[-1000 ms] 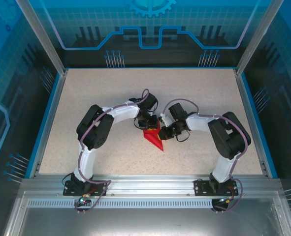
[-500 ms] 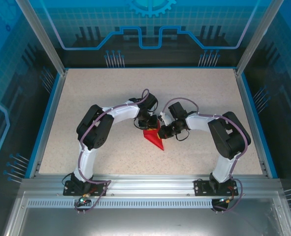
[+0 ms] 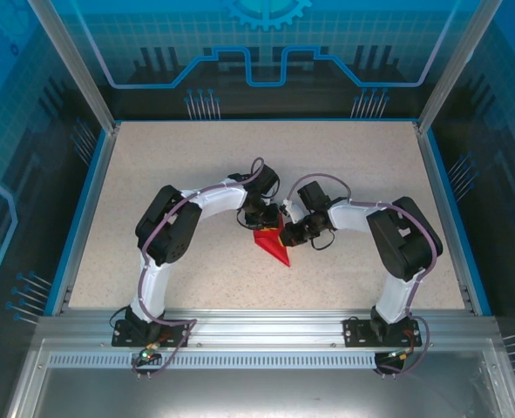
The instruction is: Fold a paper plane with a square sheet of paper (fold left side to right side)
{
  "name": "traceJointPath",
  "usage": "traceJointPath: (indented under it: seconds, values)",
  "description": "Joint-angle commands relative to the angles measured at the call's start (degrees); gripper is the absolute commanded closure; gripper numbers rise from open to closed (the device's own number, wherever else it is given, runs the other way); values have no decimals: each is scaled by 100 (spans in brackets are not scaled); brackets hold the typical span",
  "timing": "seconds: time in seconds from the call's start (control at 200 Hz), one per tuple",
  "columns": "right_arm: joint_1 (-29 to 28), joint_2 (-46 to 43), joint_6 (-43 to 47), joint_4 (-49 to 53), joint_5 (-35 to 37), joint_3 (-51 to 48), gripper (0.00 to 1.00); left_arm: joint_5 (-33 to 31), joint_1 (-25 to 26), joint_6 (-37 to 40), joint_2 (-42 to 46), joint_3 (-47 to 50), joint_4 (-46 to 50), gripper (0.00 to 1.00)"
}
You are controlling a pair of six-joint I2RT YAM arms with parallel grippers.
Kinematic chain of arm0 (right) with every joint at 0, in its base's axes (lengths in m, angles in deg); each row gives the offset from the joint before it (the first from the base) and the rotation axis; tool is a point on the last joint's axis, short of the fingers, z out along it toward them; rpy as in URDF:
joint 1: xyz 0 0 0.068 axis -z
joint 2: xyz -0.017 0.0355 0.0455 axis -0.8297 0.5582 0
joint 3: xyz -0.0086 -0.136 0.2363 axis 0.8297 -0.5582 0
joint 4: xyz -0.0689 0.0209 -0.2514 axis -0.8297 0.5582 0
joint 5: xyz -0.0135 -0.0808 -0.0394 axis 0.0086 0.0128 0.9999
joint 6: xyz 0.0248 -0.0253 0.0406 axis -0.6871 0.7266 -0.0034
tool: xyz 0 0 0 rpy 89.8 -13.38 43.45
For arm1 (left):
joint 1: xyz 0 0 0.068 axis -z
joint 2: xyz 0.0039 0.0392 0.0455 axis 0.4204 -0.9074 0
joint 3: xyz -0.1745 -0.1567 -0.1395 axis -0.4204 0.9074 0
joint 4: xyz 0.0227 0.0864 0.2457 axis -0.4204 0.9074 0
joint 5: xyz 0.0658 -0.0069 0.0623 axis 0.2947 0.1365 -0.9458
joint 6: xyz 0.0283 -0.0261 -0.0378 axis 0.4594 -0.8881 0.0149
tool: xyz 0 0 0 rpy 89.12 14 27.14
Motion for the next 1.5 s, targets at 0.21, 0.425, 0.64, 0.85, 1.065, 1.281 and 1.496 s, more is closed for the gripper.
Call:
traceJointPath:
  seconds: [0.21,0.425,0.64,0.85,1.065,1.281,1.496]
  values:
    - [13,394,110,386,168,46,100,66,-28,349,431,-426,719,61]
    - [10,364,111,345,160,-12,100,27,-274,148,1108,19,609,56]
    - [9,366,123,329,156,-12,100,611,-255,-387,1631,952,-243,74]
    - [-2,375,125,347,174,4,100,1027,-70,-629,1409,1169,-655,80]
    - [-13,392,133,355,174,14,100,1015,23,-730,1108,1356,-780,82]
    - [-19,432,130,389,198,47,100,945,75,-723,901,1514,-820,83]
    - [-43,477,142,419,226,70,100,852,80,-700,830,1665,-844,83]
